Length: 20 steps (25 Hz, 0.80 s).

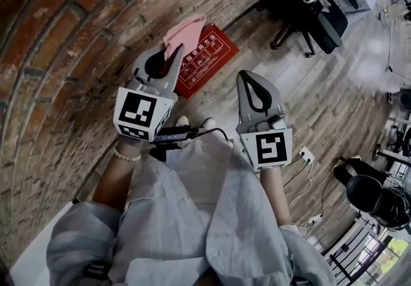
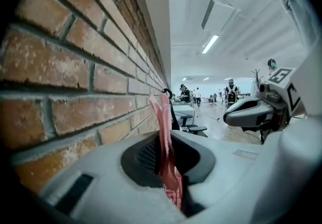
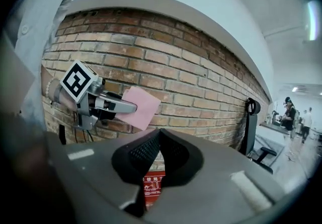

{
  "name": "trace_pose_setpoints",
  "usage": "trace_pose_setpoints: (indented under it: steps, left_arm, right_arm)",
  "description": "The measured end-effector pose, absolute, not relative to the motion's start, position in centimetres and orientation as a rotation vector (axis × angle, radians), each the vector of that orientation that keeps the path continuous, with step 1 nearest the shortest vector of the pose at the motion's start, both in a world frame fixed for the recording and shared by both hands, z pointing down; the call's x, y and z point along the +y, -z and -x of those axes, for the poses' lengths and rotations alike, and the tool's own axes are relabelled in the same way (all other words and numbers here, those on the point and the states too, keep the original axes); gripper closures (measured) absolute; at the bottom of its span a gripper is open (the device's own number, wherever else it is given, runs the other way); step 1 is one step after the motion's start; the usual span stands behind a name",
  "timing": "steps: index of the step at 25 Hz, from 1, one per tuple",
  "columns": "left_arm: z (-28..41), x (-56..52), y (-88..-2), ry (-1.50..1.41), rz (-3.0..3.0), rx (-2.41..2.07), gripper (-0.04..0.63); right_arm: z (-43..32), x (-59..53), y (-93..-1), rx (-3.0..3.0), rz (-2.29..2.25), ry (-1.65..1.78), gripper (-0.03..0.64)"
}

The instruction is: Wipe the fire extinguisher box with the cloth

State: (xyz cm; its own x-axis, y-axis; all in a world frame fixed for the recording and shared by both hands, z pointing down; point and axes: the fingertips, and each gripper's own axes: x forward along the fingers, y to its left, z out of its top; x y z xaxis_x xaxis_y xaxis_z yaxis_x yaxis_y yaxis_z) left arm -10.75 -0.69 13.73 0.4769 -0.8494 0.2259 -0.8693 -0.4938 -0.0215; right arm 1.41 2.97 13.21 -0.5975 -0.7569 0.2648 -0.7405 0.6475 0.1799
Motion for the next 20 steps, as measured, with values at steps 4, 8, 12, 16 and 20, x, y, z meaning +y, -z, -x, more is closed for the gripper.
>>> trace_pose_setpoints:
  steps: [4,8,12,16,20]
  left_arm:
    - [10.1,0.3,-12.0,-0.346,-2.691,-1.523,0.583]
    - [9.6,1.4,-11.2,-0.372,-2.747,-1.507,0.583]
    - [9.3,2.1,-10.8,-0.363,-2.754,-1.502,0.583]
    - [9.0,2.1,-10.6,-0.342,-2.748,-1.496,0.583]
    - [8.7,2.0,-11.0,-0.324,-2.735,-1.477,0.583]
  right_arm:
    - [-1.7,2.9,-12.1,-2.551,-1.205,0.106,0.610]
    - [-1.7,2.8,-11.6,-2.556,-1.204,0.127,0.611]
    - [-1.7,2.6,-11.1,-2.561,-1.206,0.135,0.610]
    - [-1.6,2.4,-11.0,-2.565,-1.191,0.148,0.611]
    - [-1.3,2.4,-11.1,-2.569,-1.166,0.163,0.611]
